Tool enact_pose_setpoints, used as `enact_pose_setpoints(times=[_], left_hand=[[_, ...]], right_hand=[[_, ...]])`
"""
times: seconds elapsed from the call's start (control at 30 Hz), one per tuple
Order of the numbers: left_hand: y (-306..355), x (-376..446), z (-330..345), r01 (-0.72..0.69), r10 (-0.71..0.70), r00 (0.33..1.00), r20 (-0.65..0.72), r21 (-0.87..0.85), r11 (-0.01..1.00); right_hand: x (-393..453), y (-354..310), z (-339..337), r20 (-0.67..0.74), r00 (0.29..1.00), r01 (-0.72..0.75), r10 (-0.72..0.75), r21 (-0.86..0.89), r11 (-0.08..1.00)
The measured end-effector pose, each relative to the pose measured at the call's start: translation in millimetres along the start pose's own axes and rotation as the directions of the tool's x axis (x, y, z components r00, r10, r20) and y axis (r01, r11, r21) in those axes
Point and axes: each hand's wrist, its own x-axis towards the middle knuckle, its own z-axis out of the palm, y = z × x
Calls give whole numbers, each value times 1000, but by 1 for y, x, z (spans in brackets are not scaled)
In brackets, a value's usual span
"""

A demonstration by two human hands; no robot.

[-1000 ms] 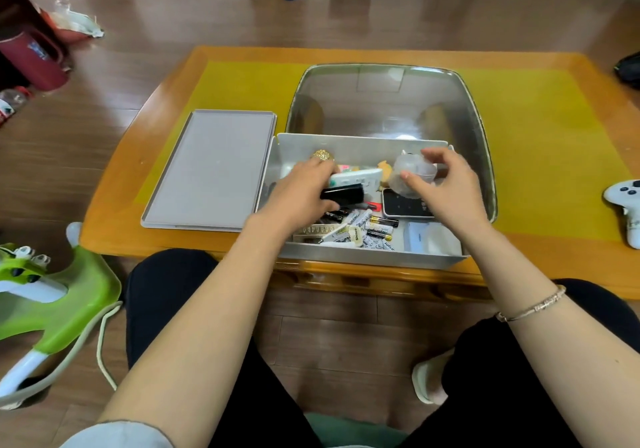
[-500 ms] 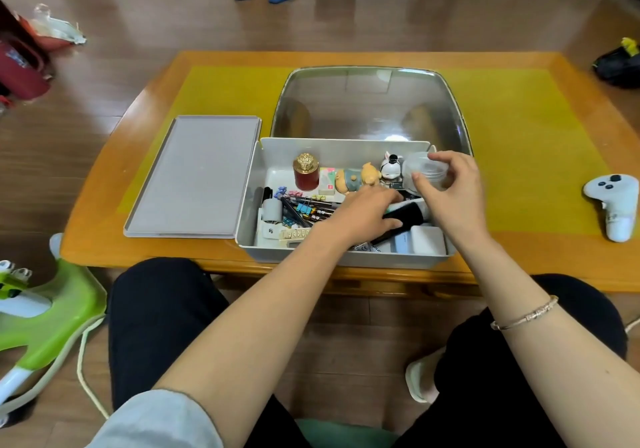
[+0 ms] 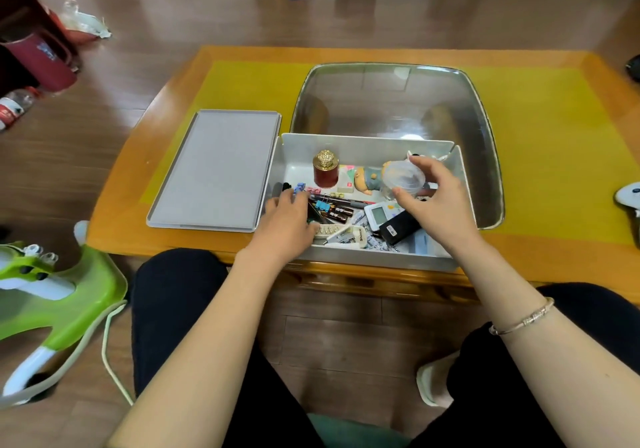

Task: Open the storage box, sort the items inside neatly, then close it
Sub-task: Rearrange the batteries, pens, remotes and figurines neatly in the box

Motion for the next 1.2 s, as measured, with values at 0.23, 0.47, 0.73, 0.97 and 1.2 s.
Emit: enact_pose_setpoints(times=[0.23, 0.47, 0.73, 0.97, 1.2], left_hand=[[6, 8, 4, 171, -173, 979, 110, 25, 985], [17, 16, 4, 301, -297, 953, 66, -65, 951], [17, 22, 3, 360, -348, 932, 101, -148, 921], [17, 17, -1, 269, -272, 962, 15, -215, 939], [16, 8, -12, 67, -139, 964, -226, -298, 952]], right_hand=[[-1, 3, 18, 91, 996, 30, -27, -38, 999], [-3, 4, 19, 69, 997, 44, -38, -92, 995], [-3, 11, 18, 165, 985, -10, 42, -186, 982], [-3, 12, 18, 120, 993, 10, 12, -182, 983], [-2, 9, 14, -47, 997, -58, 54, -99, 993]])
